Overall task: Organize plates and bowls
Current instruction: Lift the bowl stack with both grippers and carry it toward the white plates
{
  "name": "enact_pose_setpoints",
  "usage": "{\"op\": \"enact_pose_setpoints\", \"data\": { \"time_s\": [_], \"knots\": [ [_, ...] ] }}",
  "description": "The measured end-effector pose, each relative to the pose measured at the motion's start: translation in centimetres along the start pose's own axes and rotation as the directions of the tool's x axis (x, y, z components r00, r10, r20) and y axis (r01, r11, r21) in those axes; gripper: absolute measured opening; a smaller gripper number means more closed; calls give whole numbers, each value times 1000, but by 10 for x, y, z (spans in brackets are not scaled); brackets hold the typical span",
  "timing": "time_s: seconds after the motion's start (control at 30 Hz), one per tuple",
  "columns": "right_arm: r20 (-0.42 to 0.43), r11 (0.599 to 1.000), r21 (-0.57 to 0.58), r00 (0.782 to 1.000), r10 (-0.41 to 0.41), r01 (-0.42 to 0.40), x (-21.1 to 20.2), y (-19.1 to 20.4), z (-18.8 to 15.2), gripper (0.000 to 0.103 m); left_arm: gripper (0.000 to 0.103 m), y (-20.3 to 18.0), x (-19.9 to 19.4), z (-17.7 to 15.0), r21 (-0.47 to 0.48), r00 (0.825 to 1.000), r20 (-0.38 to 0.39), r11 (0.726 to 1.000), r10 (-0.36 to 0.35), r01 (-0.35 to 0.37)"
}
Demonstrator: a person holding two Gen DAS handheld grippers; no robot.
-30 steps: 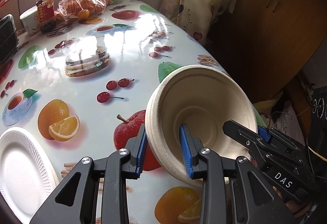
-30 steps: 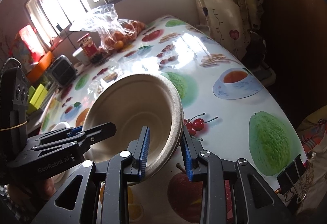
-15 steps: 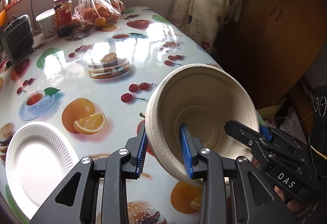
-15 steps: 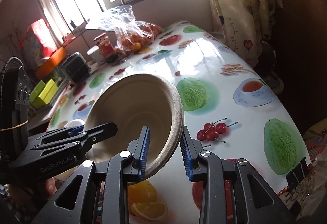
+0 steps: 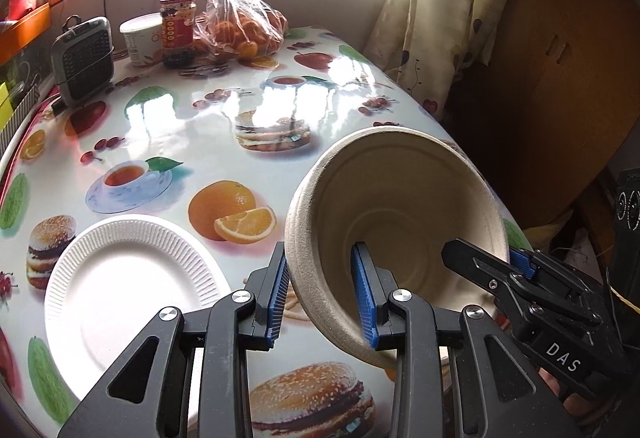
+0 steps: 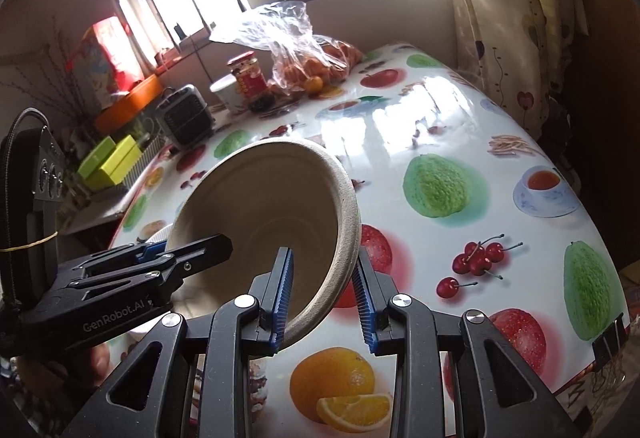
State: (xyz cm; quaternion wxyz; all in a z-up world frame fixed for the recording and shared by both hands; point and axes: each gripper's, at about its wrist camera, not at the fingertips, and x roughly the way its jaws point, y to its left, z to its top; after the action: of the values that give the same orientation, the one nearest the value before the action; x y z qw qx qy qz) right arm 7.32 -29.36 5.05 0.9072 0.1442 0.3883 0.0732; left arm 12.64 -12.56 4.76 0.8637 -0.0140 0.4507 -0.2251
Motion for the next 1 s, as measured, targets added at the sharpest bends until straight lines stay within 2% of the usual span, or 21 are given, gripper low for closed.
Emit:
{"op": "enact_pose_setpoints", "data": {
  "time_s": [0.57, 1.0],
  "knots": [
    [-41, 992, -94, 996, 79, -82, 22, 58, -2, 29, 32, 51, -35, -21, -92, 996, 46, 993, 79, -75],
    [-100, 975, -162, 986, 137, -152, 47, 102, -10, 29, 32, 93, -54, -42, -175, 988, 52, 975, 146, -135]
  ]
}}
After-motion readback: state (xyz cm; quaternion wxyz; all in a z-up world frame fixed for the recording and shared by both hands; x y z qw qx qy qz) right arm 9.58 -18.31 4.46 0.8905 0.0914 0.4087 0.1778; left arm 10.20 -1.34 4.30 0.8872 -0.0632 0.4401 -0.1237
